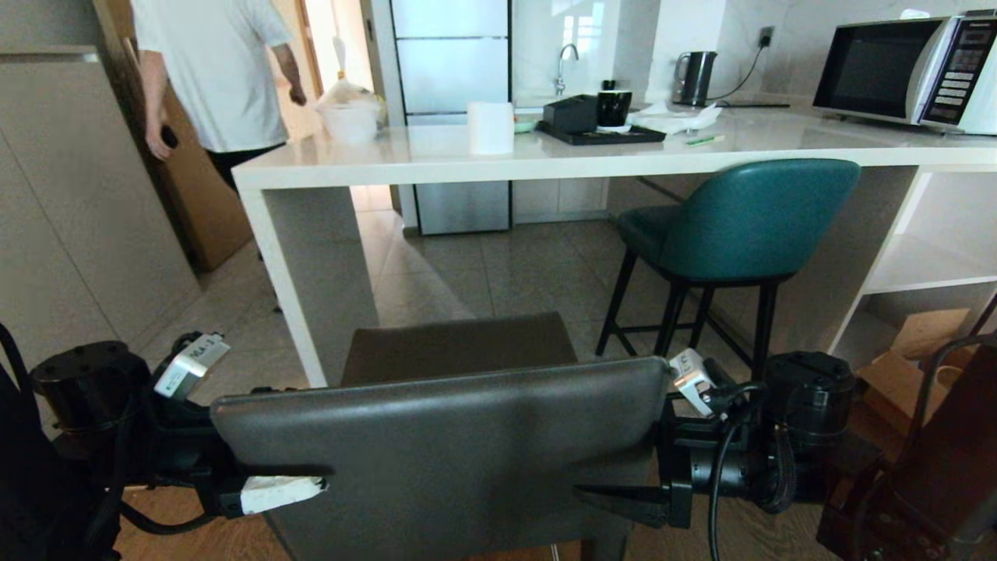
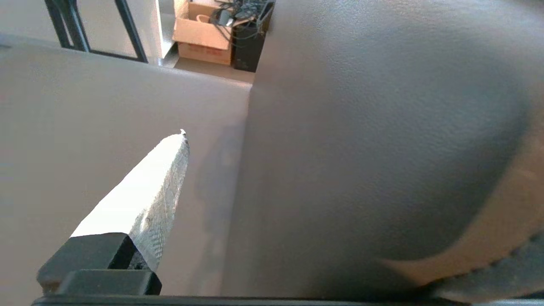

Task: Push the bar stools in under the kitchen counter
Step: Pull the gray chair out from under the dining table

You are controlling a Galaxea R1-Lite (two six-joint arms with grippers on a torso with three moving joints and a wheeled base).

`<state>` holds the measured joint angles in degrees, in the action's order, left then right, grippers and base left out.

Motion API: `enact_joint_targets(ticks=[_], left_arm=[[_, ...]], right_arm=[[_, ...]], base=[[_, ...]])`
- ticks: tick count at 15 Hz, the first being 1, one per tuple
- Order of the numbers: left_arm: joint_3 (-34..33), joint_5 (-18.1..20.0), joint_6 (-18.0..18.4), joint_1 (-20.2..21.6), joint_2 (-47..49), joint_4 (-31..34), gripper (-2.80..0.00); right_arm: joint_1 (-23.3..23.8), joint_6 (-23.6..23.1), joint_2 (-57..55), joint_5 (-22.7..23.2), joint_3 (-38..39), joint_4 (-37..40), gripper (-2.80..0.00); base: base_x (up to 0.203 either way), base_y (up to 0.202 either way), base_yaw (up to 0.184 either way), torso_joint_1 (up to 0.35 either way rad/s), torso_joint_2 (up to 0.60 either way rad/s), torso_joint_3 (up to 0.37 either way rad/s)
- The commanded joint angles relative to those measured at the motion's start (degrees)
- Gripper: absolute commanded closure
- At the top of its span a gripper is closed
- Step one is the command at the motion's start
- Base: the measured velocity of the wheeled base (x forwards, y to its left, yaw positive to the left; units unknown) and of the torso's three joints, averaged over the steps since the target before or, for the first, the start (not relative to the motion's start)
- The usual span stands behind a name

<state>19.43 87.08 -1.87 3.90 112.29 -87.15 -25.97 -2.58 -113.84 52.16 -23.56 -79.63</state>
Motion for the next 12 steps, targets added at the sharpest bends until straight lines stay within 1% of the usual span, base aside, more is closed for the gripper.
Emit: enact_joint_targets(ticks=[1, 5, 8, 10, 12], left_arm=[[-0.4, 0.6, 0.0, 0.1, -0.6, -0.5, -2.8], [-1.0, 0.6, -0.1, 1.7, -1.4, -0.5, -2.8], [-1.2, 0.6, -0.2, 4.3, -1.8, -0.5, -2.8], [-1.7, 0.6, -0.2, 6.8, -2.3, -0.5, -2.8], [-2.1, 0.6, -0.3, 10.1, -2.5, -0.5, -2.8]], right_arm=[[0.0, 0.0, 0.3, 0.3, -0.1, -0.4, -2.8], [1.1, -0.1, 1.1, 0.4, 0.5, -0.4, -2.8], [1.8, -0.1, 1.7, 1.0, 1.0, -0.4, -2.8], [2.4, -0.1, 2.3, 1.1, 1.7, -0.5, -2.8], [3.5, -0.2, 3.6, 1.2, 2.5, -0.5, -2.8]], base=[[0.0, 0.0, 0.0, 0.0, 0.0, 0.0], [0.0, 0.0, 0.0, 0.0, 0.0, 0.0], [0.0, 0.0, 0.0, 0.0, 0.0, 0.0], [0.0, 0.0, 0.0, 0.0, 0.0, 0.0], [0.0, 0.0, 0.0, 0.0, 0.0, 0.0]])
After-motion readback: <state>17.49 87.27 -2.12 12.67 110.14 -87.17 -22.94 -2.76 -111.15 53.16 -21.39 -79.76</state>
